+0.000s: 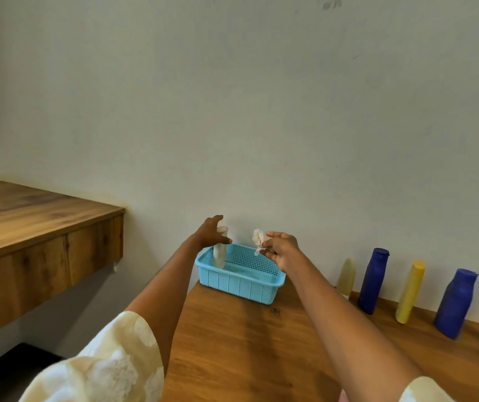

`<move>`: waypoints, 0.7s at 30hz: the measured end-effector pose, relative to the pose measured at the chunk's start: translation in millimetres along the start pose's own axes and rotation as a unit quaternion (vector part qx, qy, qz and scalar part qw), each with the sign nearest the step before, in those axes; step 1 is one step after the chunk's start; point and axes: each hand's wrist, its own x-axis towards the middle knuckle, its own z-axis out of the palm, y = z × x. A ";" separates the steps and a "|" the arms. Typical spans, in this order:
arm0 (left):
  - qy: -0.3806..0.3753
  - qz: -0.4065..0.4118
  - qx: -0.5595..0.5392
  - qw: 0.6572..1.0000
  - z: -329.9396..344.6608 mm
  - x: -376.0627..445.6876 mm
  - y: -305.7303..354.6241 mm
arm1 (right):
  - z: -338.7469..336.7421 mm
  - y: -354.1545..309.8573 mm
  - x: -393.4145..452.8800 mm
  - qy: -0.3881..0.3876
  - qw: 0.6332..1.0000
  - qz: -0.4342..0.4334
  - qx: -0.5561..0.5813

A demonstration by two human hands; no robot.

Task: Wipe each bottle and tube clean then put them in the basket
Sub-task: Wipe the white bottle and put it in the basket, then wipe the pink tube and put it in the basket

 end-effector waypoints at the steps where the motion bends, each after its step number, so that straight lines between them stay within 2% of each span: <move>1: 0.028 0.006 -0.010 1.000 1.7 -5.3 2.8 | -0.9 -2.7 -4.1 0.001 1.000 -0.004 -0.005; 4: 0.119 0.050 -0.024 0.991 8.9 -30.0 14.8 | -3.1 -11.3 -25.6 0.009 0.999 -0.018 -0.026; 7: 0.219 0.110 -0.053 0.968 18.6 -70.1 35.8 | -9.7 -15.1 -50.9 0.018 0.999 -0.018 -0.025; 9: 0.235 0.146 -0.065 0.959 26.0 -99.4 55.3 | -17.5 -18.6 -72.4 0.020 0.999 -0.018 -0.022; 13: 0.114 0.203 -0.100 0.967 46.6 -160.0 88.0 | -55.3 -30.8 -116.2 0.053 0.997 -0.039 -0.049; 16: 0.034 0.242 -0.152 0.958 71.1 -205.8 105.8 | -93.0 -29.5 -136.9 0.070 0.996 -0.051 -0.019; 21: -0.109 0.185 -0.157 0.964 120.1 -249.2 121.3 | -132.2 -6.4 -168.3 0.108 0.991 -0.074 0.031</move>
